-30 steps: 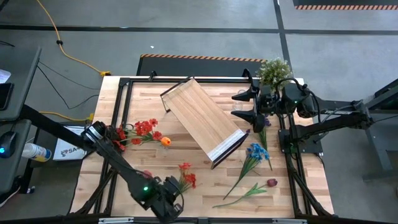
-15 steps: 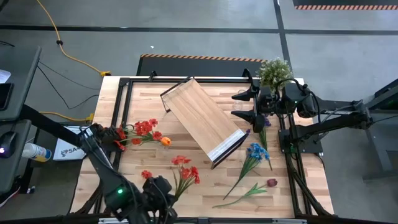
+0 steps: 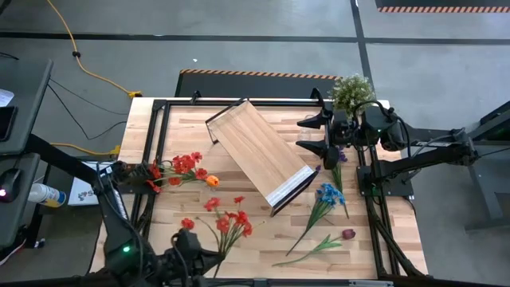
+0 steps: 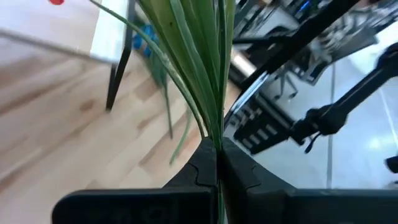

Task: Pick and place flowers into a vace then onto a shelf
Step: Put the red flowers into the bottom transparent vase

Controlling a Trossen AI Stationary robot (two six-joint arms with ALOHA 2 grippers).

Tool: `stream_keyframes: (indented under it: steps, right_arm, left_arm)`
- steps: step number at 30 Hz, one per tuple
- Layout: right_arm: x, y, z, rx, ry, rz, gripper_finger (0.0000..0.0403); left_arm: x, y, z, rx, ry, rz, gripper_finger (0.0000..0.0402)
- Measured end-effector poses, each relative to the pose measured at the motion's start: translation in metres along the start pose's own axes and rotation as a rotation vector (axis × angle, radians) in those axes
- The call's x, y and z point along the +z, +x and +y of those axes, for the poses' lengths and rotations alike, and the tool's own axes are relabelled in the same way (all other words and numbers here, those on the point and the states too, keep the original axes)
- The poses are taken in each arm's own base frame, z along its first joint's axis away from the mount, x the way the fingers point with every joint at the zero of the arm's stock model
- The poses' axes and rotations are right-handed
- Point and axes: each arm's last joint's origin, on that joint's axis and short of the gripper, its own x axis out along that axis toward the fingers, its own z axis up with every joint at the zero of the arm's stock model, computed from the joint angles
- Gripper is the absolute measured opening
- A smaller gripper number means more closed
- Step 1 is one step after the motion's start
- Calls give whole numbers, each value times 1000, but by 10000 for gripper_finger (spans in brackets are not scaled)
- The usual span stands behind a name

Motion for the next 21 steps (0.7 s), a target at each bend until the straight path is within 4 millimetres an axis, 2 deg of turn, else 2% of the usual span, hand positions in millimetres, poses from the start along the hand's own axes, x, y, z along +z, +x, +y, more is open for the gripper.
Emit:
stream_keyframes:
  steps: [7, 12, 16, 21]
  right_arm:
    - [0, 0, 1, 17, 13, -1, 287]
    - [5, 2, 5, 148, 122, -32, 287]
    - [5, 13, 11, 229, 201, -59, 287]
    - [-6, 41, 27, 314, 210, -88, 287]
  left_arm:
    - [10, -26, -3, -27, 91, -114, 35]
    - [24, -38, 4, 11, 175, -177, 35]
    - [40, -47, 11, 51, 245, -236, 35]
    - [61, -50, 15, 72, 321, -271, 35]
